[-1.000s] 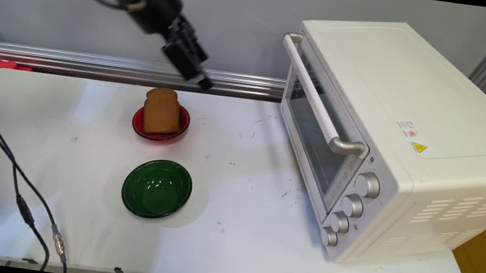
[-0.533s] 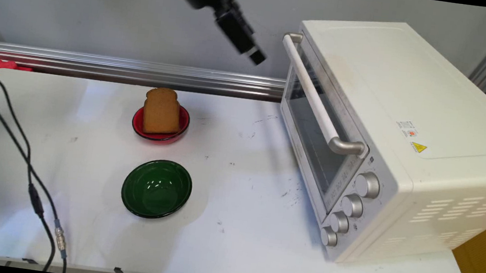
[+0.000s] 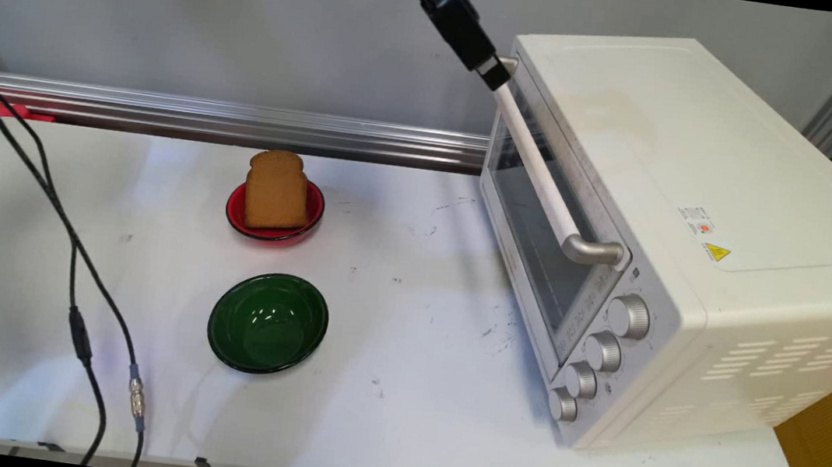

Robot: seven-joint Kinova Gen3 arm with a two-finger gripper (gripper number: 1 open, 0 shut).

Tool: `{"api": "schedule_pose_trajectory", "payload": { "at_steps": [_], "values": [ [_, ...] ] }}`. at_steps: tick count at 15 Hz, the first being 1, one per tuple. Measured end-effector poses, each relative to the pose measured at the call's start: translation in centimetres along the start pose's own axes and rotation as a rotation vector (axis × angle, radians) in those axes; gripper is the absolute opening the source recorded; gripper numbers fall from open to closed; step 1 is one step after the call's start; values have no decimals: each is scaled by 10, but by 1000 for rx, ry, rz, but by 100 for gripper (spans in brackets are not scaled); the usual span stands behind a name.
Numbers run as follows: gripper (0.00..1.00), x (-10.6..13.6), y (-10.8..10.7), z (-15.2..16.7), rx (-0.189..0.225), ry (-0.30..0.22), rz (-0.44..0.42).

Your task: Open the oven

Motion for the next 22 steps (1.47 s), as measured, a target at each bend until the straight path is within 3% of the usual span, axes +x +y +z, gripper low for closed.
{"api": "schedule_pose_trajectory", "payload": {
  "at_steps": [5, 6, 13, 22],
  "values": [
    [100, 5, -4, 14, -10, 3, 14],
    [0, 6, -5, 17, -10, 6, 19],
    [0, 7, -17, 41, -6, 4, 24],
    [0, 9, -25, 76, -31, 18, 0]
  ]
}}
